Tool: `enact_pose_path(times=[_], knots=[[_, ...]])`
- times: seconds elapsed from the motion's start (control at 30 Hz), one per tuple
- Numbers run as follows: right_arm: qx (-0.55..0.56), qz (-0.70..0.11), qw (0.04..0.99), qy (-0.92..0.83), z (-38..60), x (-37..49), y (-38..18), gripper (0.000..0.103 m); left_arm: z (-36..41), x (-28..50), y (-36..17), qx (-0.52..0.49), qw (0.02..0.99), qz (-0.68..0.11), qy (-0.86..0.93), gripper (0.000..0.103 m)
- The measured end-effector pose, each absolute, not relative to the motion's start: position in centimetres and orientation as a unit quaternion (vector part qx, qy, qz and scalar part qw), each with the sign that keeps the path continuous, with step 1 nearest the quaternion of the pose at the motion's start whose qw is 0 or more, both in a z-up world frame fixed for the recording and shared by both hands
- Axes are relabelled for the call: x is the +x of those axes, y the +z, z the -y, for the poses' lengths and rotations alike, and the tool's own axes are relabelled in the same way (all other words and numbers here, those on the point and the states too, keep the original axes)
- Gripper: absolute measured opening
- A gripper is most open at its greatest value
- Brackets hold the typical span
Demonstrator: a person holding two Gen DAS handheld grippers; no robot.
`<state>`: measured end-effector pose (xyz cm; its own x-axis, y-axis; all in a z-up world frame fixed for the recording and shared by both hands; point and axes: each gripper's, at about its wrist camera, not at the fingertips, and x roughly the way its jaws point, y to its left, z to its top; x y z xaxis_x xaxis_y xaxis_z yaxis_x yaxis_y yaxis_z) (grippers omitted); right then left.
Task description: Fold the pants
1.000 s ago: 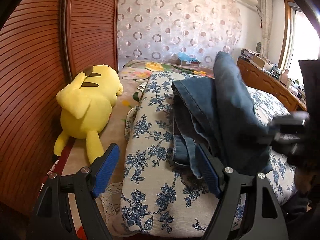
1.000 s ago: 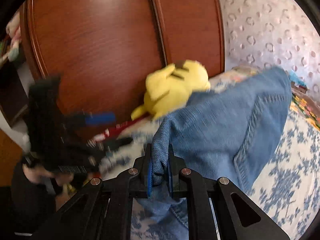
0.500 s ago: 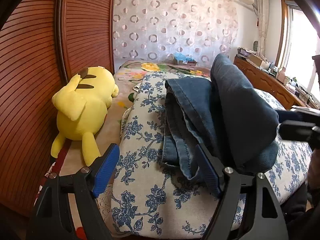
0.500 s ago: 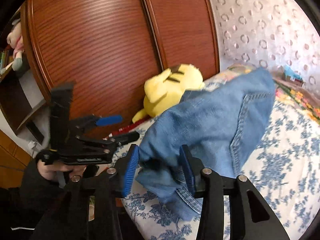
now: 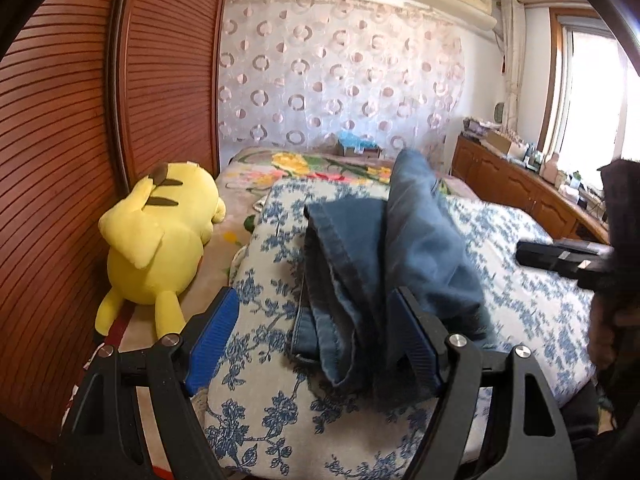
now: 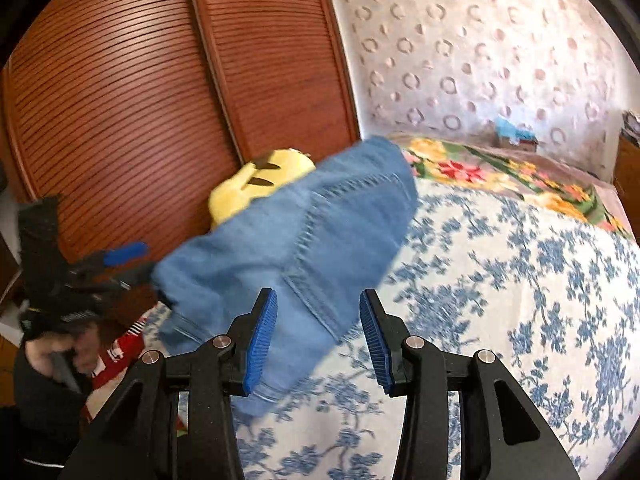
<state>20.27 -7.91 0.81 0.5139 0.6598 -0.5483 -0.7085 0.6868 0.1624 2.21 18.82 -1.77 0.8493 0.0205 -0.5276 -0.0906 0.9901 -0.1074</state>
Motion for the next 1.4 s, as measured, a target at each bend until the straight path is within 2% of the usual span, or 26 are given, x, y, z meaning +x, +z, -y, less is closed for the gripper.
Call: enact_pose_path(times=[0.2, 0.33, 0.4, 0.5, 0.57, 0.63, 0.67, 0.8, 1.0, 1.23, 1.4], knots=[[-0.047, -0.309, 0.871, 0.379, 6.9, 21.8, 0.2, 0.045, -17.6, 3.0, -0.4, -0.052, 0.963, -0.264, 0.009, 0.079], [-0.053, -0.308, 0.873, 0.375, 6.8, 22.1, 1.3, 0.045, -16.1, 5.3, -1.0, -0.036, 0.956, -0.289, -0.017, 0.079], [-0.058, -0.305, 0.874, 0.375, 6.8, 22.2, 1.7, 0.045, -15.3, 6.5, -1.8, -0.03, 0.95, -0.31, -0.031, 0.075], [-0.063, -0.302, 0.875, 0.373, 6.7, 22.8, 1.5, 0.045, -14.6, 7.4, -2.8, -0.028, 0.943, -0.329, -0.042, 0.061], [-0.063, -0.303, 0.874, 0.375, 6.5, 23.3, 1.5, 0.045, -14.3, 7.7, -3.1, -0.028, 0.941, -0.333, -0.048, 0.039], [-0.066, -0.302, 0.874, 0.375, 6.1, 24.0, 1.4, 0.045, -14.0, 7.5, -3.3, -0.028, 0.94, -0.337, -0.053, 0.029], [-0.069, -0.301, 0.875, 0.373, 5.8, 24.4, 1.5, 0.045, -13.9, 7.3, -3.3, -0.027, 0.94, -0.335, -0.056, 0.019], [-0.072, -0.295, 0.875, 0.377, 4.3, 26.0, 1.9, 0.045, -14.1, 6.1, -2.3, -0.035, 0.944, -0.322, -0.064, 0.014], [-0.089, -0.259, 0.876, 0.396, 0.4, 27.5, 2.9, 0.045, -15.0, 4.3, -1.6, -0.04, 0.946, -0.319, -0.053, 0.013], [-0.118, -0.257, 0.865, 0.413, -4.5, 29.6, 1.5, 0.045, -19.1, 4.0, -5.8, -0.073, 0.931, -0.359, -0.01, 0.013], [-0.147, -0.271, 0.854, 0.42, -7.4, 31.7, 0.1, 0.045, -19.4, 4.5, -6.4, -0.077, 0.927, -0.368, -0.008, 0.013]])
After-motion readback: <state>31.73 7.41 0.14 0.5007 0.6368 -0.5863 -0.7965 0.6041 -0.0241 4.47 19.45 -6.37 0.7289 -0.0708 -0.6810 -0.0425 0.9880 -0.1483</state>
